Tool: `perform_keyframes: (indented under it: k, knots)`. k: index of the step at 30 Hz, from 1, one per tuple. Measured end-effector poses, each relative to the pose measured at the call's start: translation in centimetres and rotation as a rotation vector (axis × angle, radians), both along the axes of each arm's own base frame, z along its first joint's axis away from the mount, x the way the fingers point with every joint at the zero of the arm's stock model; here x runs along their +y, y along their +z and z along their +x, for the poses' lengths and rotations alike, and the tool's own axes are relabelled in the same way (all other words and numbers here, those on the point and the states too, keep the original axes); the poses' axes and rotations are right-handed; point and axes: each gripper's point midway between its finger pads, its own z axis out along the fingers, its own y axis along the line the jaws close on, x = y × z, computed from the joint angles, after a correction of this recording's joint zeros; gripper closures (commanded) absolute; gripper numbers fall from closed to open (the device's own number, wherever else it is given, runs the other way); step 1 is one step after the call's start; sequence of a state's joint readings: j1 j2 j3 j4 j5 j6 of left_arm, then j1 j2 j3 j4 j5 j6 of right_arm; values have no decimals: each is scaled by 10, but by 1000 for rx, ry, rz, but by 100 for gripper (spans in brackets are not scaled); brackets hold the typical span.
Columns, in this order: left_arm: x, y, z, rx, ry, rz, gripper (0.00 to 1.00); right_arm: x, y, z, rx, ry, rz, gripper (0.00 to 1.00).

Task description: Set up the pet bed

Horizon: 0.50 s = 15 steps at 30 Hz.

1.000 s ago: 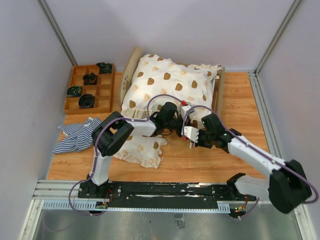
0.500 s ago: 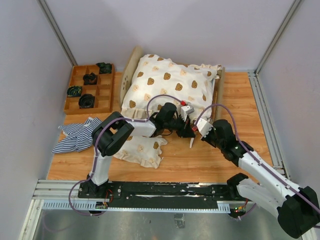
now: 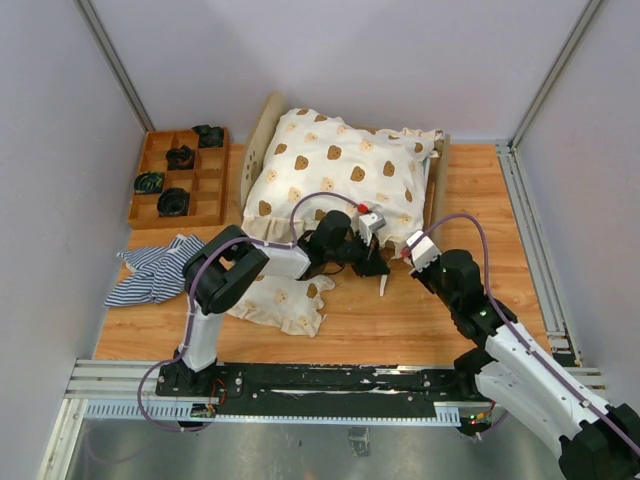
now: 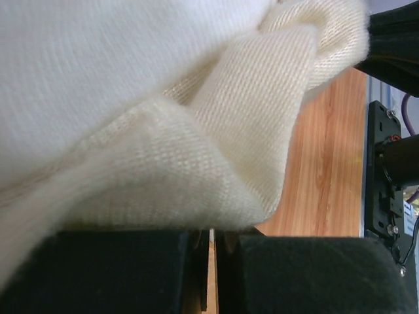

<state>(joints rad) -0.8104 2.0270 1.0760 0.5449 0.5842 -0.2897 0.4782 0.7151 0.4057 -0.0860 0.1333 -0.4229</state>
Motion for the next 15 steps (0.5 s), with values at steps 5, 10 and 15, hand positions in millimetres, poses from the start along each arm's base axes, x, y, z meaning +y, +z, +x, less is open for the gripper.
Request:
perform_keyframes:
  k: [5, 10, 15]
  knots:
    - [-1, -2, -4, -12, 24, 5, 97, -1, -6, -3, 4, -14, 22, 100]
    - [6, -23, -24, 51, 60, 56, 97, -1, -3, -4, -4, -19, 41, 100]
    - [9, -44, -41, 113, 84, 96, 97, 3, 14, -6, -55, -17, 109, 100]
